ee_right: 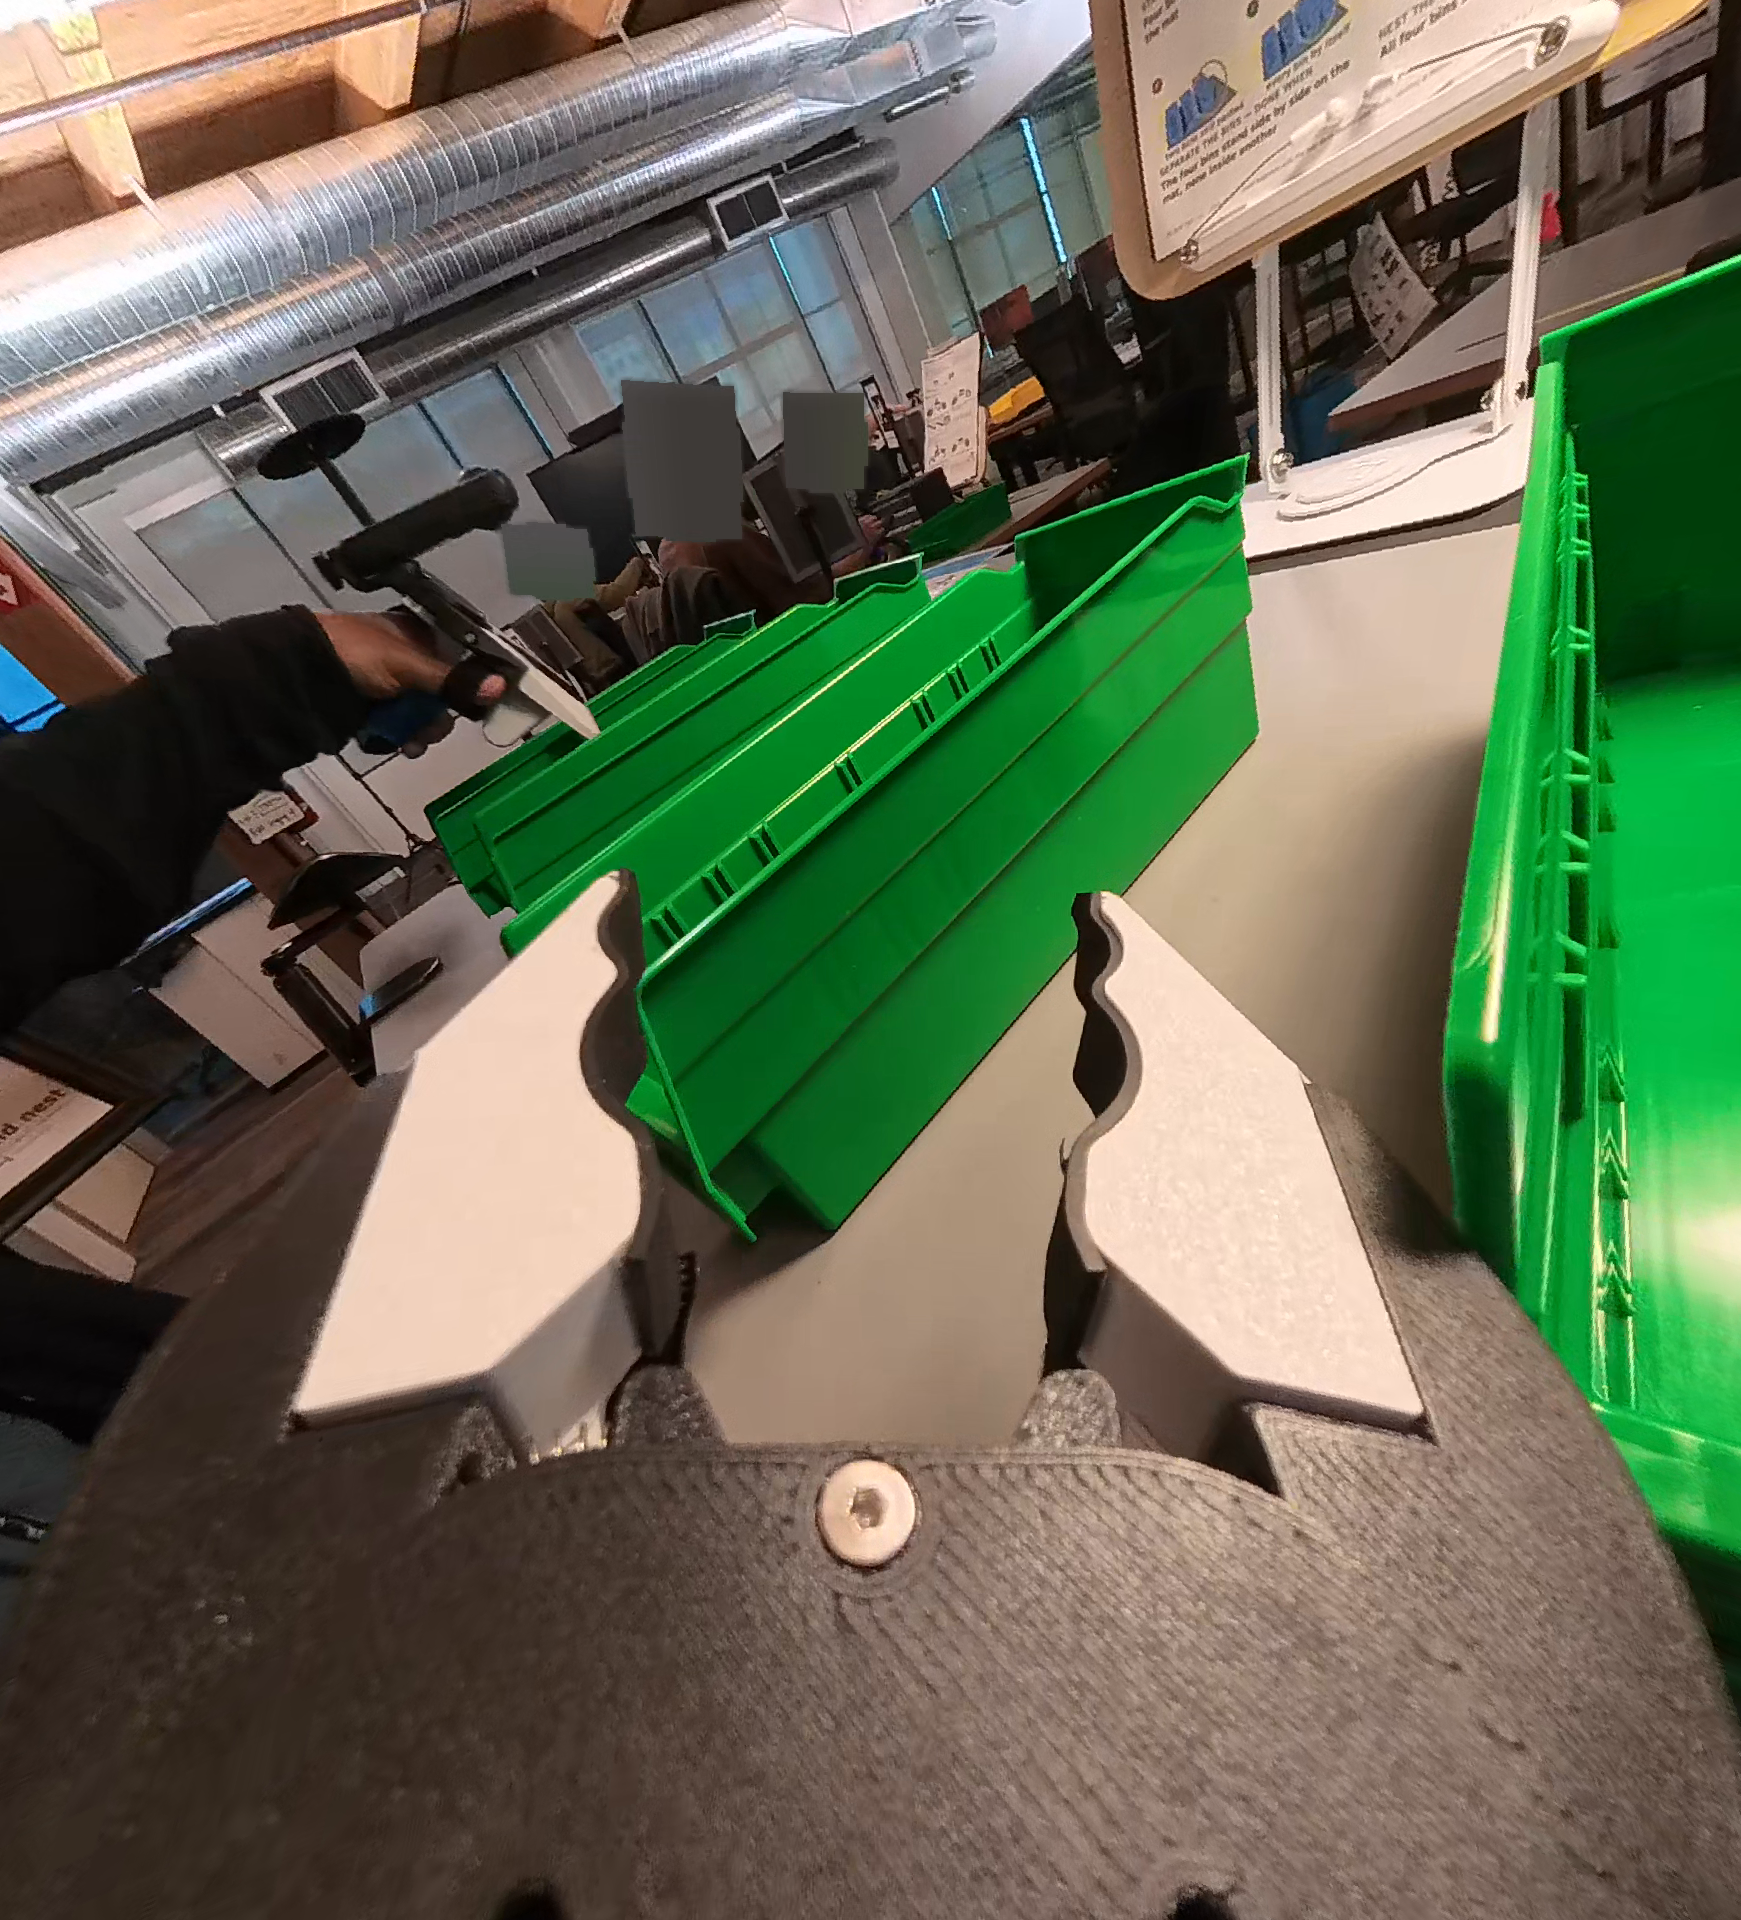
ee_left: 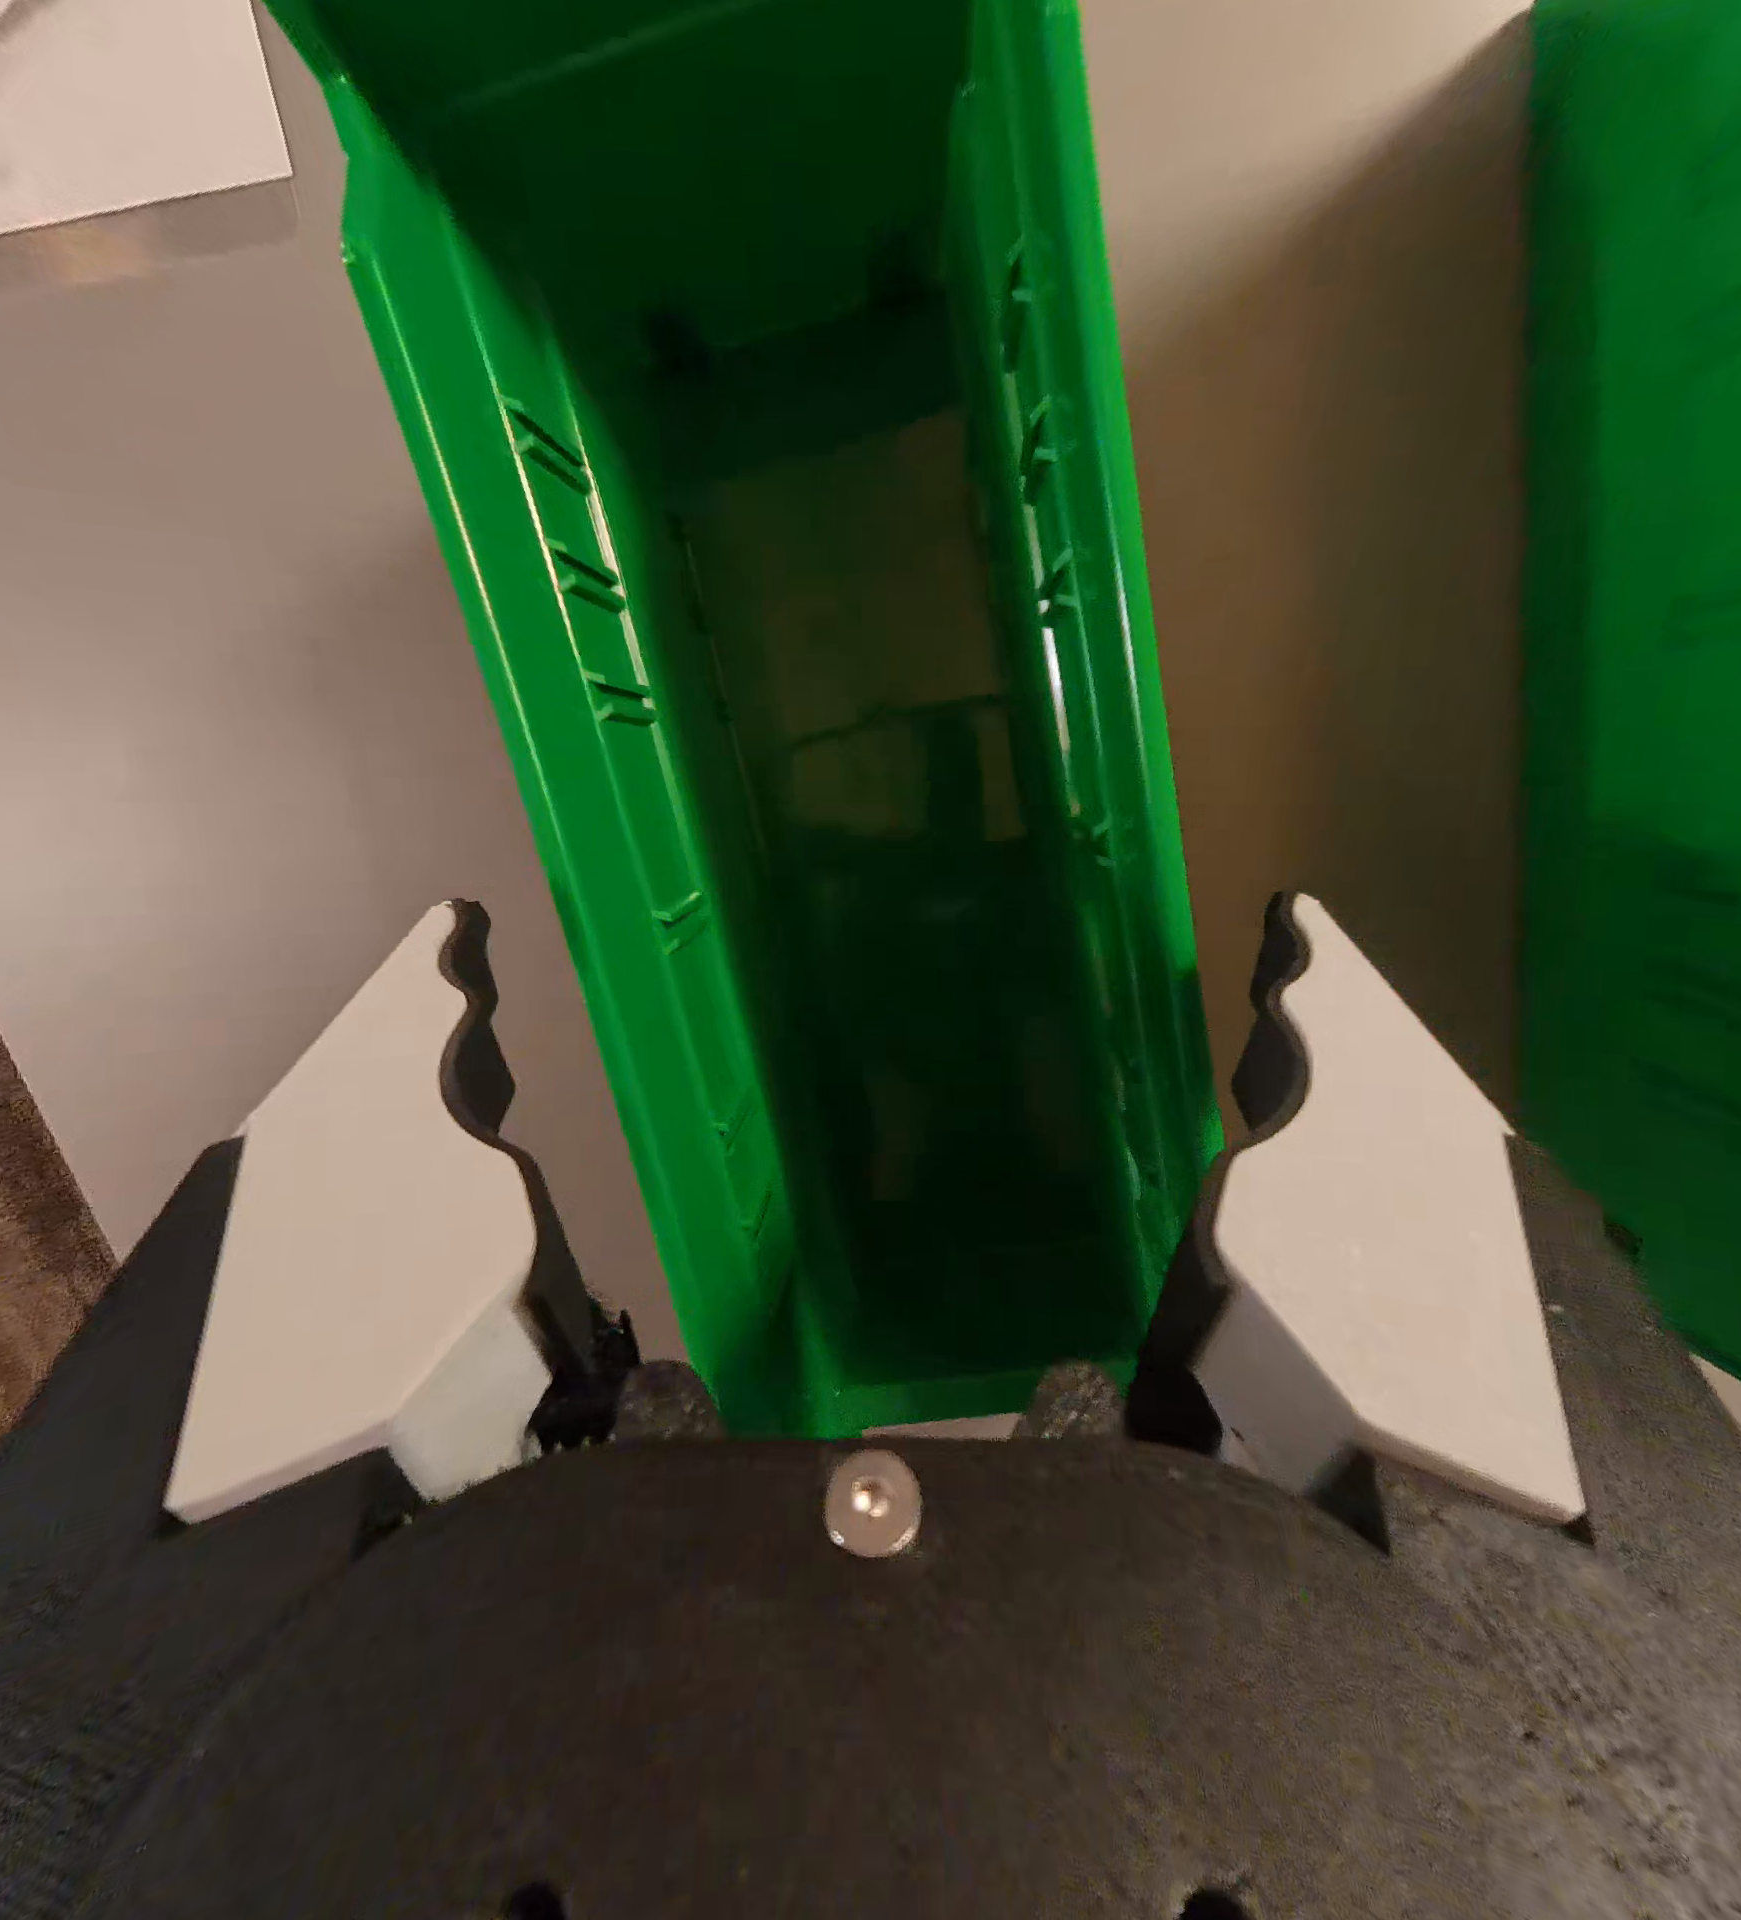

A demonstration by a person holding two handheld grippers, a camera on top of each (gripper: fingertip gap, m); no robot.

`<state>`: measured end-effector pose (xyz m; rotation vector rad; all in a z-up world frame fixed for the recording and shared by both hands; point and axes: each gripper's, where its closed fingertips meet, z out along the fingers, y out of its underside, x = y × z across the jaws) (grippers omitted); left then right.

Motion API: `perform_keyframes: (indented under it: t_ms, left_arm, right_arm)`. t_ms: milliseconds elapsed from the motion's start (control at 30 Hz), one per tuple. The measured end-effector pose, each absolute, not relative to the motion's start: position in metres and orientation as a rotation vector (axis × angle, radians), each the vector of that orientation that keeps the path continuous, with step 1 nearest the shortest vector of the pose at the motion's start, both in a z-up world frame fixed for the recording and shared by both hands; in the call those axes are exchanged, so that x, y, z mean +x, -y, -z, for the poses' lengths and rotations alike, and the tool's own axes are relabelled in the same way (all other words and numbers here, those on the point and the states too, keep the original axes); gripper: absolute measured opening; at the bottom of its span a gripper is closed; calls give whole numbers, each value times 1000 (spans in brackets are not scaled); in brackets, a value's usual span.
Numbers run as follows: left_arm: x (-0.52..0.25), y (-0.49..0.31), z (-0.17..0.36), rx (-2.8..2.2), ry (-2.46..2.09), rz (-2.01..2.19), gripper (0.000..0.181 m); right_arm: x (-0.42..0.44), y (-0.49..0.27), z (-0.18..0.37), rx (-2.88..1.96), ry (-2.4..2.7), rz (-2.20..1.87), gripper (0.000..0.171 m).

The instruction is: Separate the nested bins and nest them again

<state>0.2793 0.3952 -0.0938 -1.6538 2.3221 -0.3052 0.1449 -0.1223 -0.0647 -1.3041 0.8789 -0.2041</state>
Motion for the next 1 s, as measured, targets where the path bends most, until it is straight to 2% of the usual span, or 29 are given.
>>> perform_keyframes:
  t_ms: [267, 533, 700, 833, 1000]
  left_arm:
    - [282, -393, 112, -1743, -2371, 260, 134]
    - [281, -395, 108, -1777, -2336, 280, 111]
    - [282, -399, 104, -1756, -2317, 255, 103]
    - [288, -397, 84, -1786, -2271, 343, 98]
    - [288, -363, 24, -1777, -2260, 563, 98]
  right_arm:
    - [153, 119, 70, -1317, -909, 188, 82]
    - [150, 122, 64, -1276, -883, 185, 80]
    - [148, 122, 63, -1277, -873, 182, 80]
    - [148, 123, 62, -1261, -872, 170, 80]
    - [149, 123, 63, -1265, -878, 161, 79]
